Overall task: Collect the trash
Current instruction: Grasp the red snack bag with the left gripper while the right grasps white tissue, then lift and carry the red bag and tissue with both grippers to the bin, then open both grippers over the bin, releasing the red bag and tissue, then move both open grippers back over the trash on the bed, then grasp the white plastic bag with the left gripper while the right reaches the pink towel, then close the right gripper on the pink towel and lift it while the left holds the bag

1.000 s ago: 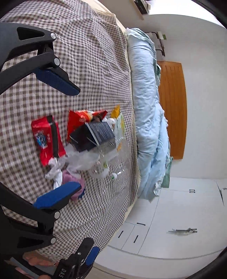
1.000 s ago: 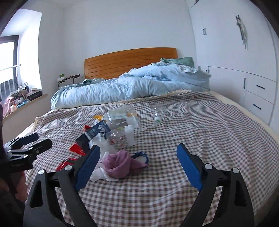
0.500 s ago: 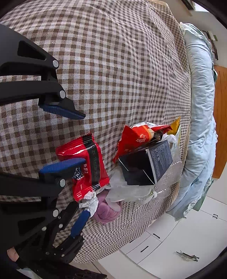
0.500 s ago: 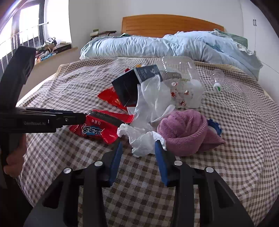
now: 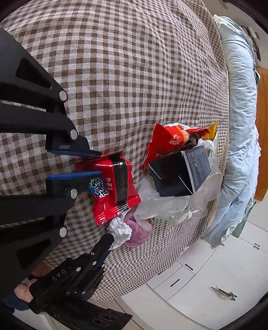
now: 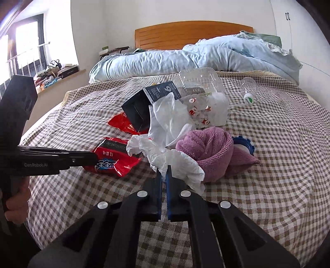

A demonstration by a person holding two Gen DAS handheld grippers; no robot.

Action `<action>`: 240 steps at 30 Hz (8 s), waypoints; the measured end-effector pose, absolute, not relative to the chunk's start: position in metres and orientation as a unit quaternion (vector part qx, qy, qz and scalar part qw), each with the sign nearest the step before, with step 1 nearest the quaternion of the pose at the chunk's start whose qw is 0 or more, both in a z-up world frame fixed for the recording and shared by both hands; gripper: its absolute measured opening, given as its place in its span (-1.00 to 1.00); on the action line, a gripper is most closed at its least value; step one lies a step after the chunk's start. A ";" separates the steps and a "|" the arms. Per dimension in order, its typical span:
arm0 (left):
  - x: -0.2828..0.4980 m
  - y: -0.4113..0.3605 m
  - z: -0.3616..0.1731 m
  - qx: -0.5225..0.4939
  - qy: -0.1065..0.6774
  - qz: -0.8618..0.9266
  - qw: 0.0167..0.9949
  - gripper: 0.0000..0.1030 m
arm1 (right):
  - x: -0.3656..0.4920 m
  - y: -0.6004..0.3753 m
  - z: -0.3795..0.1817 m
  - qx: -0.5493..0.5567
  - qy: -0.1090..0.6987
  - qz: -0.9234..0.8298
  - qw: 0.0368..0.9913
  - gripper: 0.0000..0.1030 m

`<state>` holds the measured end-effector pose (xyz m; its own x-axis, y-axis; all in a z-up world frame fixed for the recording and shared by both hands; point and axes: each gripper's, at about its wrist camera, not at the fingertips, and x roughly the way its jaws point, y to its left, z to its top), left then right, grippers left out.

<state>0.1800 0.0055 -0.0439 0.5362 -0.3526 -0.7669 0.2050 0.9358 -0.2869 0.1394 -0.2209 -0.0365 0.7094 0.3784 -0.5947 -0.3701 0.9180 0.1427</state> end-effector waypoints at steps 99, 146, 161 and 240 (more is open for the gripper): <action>-0.101 -0.536 -0.207 0.348 0.562 -0.435 0.611 0.30 | -0.236 -0.622 -0.232 0.246 0.531 -0.264 0.766 -0.02; 0.087 -0.020 0.059 -0.050 0.217 -0.087 0.971 0.86 | 0.063 -0.277 0.067 -0.044 0.186 0.107 0.976 0.37; 0.123 0.042 0.009 -0.093 0.285 -0.029 0.954 0.86 | 0.135 -0.219 -0.013 -0.052 0.298 0.137 0.943 0.37; 0.084 -0.061 0.093 -0.018 0.237 -0.155 0.959 -0.96 | 0.061 -0.322 0.067 0.043 0.222 0.100 0.969 -0.11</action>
<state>0.0845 -0.0613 0.0932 0.8391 -0.3068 -0.4492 0.2894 0.9510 -0.1089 0.0615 -0.3221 0.0674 0.8815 0.2124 -0.4217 -0.1741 0.9764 0.1279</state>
